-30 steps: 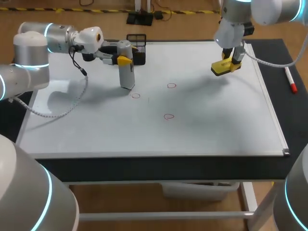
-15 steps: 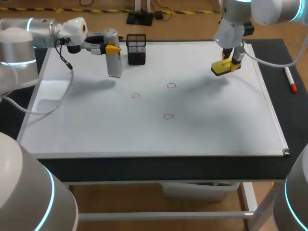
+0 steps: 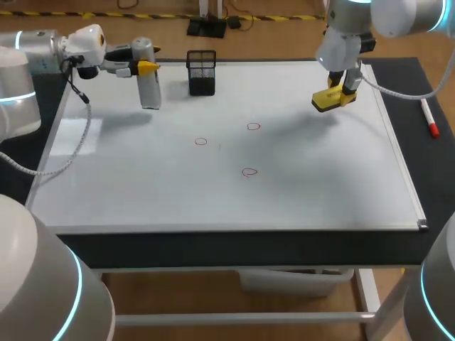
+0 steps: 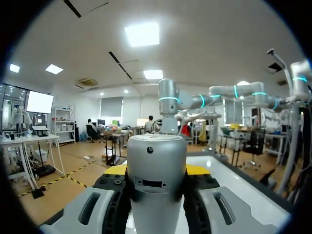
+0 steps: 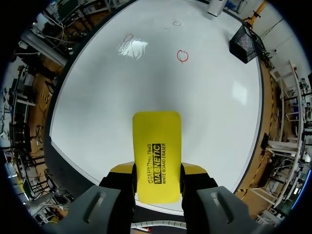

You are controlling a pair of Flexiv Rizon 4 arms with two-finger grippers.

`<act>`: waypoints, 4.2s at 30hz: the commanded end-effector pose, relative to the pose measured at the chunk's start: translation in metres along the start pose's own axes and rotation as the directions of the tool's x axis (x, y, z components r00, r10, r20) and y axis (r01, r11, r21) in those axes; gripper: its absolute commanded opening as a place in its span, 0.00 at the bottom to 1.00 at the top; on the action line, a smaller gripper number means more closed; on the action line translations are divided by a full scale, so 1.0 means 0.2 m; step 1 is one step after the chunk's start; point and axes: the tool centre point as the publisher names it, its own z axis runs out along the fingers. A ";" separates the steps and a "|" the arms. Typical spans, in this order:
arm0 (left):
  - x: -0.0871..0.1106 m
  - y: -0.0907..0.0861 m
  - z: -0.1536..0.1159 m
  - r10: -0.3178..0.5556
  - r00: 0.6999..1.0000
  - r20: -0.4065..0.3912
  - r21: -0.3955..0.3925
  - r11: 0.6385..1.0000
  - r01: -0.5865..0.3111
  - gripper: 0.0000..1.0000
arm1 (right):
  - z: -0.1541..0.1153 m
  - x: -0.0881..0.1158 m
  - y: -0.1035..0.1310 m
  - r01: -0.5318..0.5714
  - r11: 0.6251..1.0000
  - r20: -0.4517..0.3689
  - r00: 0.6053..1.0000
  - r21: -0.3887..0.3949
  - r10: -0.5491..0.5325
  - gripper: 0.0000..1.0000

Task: Pick up the inspection probe, press it on each red-marked spot on the whiteboard one by one, put down the probe, pick up the eraser, and wipe off all the red marks.

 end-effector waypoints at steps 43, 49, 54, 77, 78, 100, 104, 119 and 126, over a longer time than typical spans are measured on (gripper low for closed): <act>-0.05 -0.07 -0.24 0.029 0.976 0.215 -0.012 1.000 -0.027 0.00 | 0.00 -0.05 0.15 0.066 0.998 -0.018 0.998 0.022 -0.066 0.00; -0.05 -0.07 -0.24 0.029 0.976 0.215 -0.012 1.000 -0.027 0.00 | 0.00 -0.08 0.27 0.132 0.991 -0.021 0.991 0.034 -0.131 0.00; -0.05 -0.07 -0.24 0.029 0.976 0.215 -0.012 1.000 -0.027 0.00 | 0.00 -0.11 0.40 0.201 0.979 -0.025 0.980 0.037 -0.200 0.00; -0.05 -0.07 -0.24 0.029 0.976 0.215 -0.012 1.000 -0.027 0.00 | 0.06 -0.19 1.10 0.548 0.836 -0.045 0.836 0.012 -0.547 0.00; -0.05 -0.07 -0.24 0.029 0.976 0.215 -0.012 1.000 -0.027 0.00 | 0.07 -0.19 1.12 0.560 0.828 -0.048 0.827 0.009 -0.559 0.00; -0.05 -0.07 -0.24 0.029 0.976 0.215 -0.012 1.000 -0.027 0.00 | 0.22 -0.28 1.62 0.753 0.658 -0.089 0.654 -0.012 -0.751 0.00; -0.05 -0.07 -0.24 0.029 0.976 0.215 -0.012 1.000 -0.027 0.00 | 0.24 -0.29 1.68 0.780 0.625 -0.089 0.622 -0.008 -0.778 0.00; -0.05 -0.07 -0.24 0.029 0.976 0.215 -0.012 1.000 -0.027 0.00 | 0.32 -0.30 1.82 0.838 0.545 -0.078 0.544 0.016 -0.835 0.00; -0.05 -0.07 -0.24 0.029 0.976 0.215 -0.012 1.000 -0.027 0.00 | 0.35 -0.30 1.83 0.850 0.527 -0.077 0.526 0.019 -0.847 0.00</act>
